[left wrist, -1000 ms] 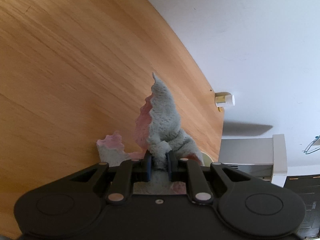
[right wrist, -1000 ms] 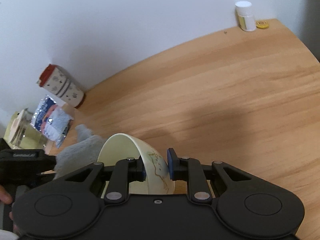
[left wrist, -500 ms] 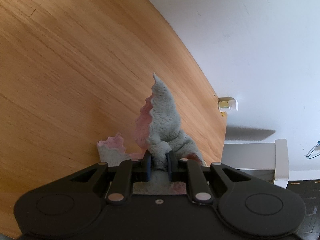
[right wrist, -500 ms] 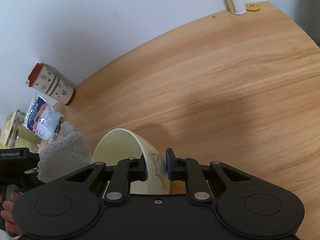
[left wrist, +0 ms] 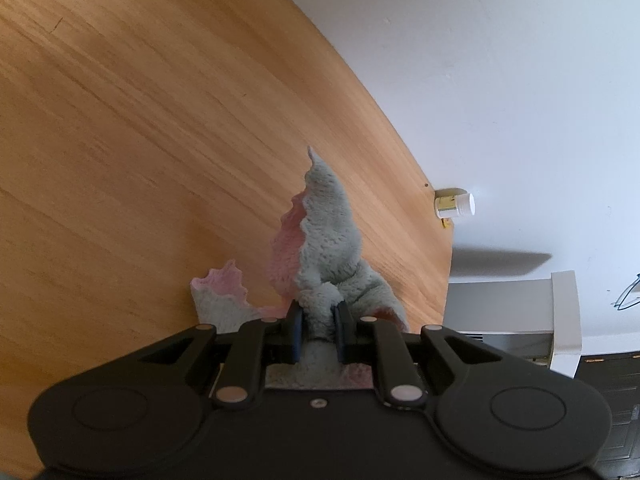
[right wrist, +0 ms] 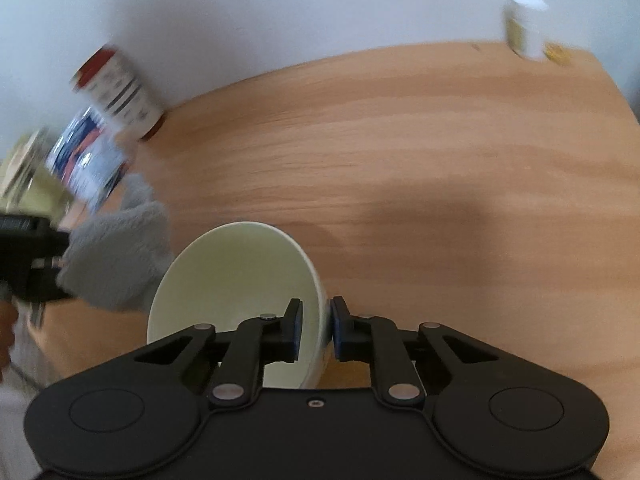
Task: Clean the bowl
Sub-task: 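Open the right gripper, turn the bowl, and regrip its rim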
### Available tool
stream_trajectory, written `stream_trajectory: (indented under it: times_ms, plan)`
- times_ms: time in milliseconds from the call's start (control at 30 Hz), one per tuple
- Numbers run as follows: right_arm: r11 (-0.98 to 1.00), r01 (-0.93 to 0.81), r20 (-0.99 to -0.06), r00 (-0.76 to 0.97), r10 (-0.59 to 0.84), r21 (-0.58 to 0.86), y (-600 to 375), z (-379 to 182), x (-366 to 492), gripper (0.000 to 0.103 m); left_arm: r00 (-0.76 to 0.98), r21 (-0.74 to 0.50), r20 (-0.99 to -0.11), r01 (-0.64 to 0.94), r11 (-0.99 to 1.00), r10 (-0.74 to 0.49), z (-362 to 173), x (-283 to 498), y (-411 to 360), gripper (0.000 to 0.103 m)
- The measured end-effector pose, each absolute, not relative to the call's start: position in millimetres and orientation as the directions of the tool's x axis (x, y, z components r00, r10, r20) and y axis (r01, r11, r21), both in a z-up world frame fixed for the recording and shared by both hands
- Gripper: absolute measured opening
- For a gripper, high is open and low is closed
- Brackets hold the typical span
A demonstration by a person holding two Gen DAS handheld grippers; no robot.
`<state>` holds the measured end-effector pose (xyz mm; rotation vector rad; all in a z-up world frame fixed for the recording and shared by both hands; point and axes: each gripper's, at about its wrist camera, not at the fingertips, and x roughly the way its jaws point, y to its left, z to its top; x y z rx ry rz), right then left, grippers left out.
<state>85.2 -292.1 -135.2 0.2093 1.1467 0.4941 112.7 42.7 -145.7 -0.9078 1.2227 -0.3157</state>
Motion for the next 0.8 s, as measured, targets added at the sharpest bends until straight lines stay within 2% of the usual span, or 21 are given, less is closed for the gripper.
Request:
stream_trajectory:
  times_ms: [33,100,167,200,233,333,500,567,667,767,800]
  plan:
    - [0.856,-0.346,-0.823,0.293,0.487,0.383,-289.3,-131.4,89.7,0.04,0.352,-0.739,-0.671,-0.249,0.625,-0.653,-145.4,112.6,42.8,0.014]
    - [0.8,-0.501,-0.846,0.22,0.486,0.329,-277.3,-126.0,101.4,0.043,0.358,-0.733,-0.677,-0.258,0.629,-0.643,-144.8,112.2,43.7,0.014]
    - [0.727,-0.627,-0.863,0.165,0.477,0.282,-262.3,-119.7,114.3,0.054,0.36,-0.736,-0.675,-0.261,0.624,-0.644,-143.2,111.4,44.8,0.014]
    - [0.681,-0.687,-0.873,0.14,0.468,0.254,-253.5,-116.7,121.2,0.065,0.361,-0.739,-0.671,-0.259,0.622,-0.647,-142.1,111.2,44.5,0.014]
    - [0.632,-0.744,-0.882,0.13,0.453,0.215,-244.7,-114.0,127.2,0.066,0.362,-0.738,-0.672,-0.249,0.628,-0.646,-139.6,110.6,44.7,0.014]
    - [0.49,-0.862,-0.905,0.099,0.413,0.129,-224.7,-113.4,136.7,0.066,0.361,-0.727,-0.68,-0.217,0.652,-0.638,-132.4,110.5,44.6,0.014]
    - [0.281,-0.959,-0.946,0.048,0.319,0.046,-194.3,-129.4,143.6,0.066,0.362,-0.718,-0.686,-0.198,0.667,-0.631,-127.9,110.1,46.0,0.014]
    - [0.224,-0.973,-0.954,0.008,0.301,0.063,-187.7,-131.9,146.3,0.065,0.358,-0.718,-0.687,-0.198,0.668,-0.632,-128.7,109.7,46.8,0.014]
    - [0.169,-0.972,-0.954,-0.11,0.28,0.162,-176.2,-135.8,158.4,0.064,0.344,-0.711,-0.696,-0.206,0.673,-0.63,-130.9,109.8,44.1,0.014]
    - [0.093,-0.973,-0.95,-0.182,0.255,0.211,-168.5,-140.3,165.3,0.058,0.343,-0.703,-0.703,-0.204,0.681,-0.623,-129.3,110.3,44.9,0.014]
    - [0.07,-0.974,-0.95,-0.195,0.245,0.217,-167.2,-142.1,166.5,0.05,0.347,-0.71,-0.696,-0.204,0.674,-0.629,-128.6,110.4,45.7,0.014]
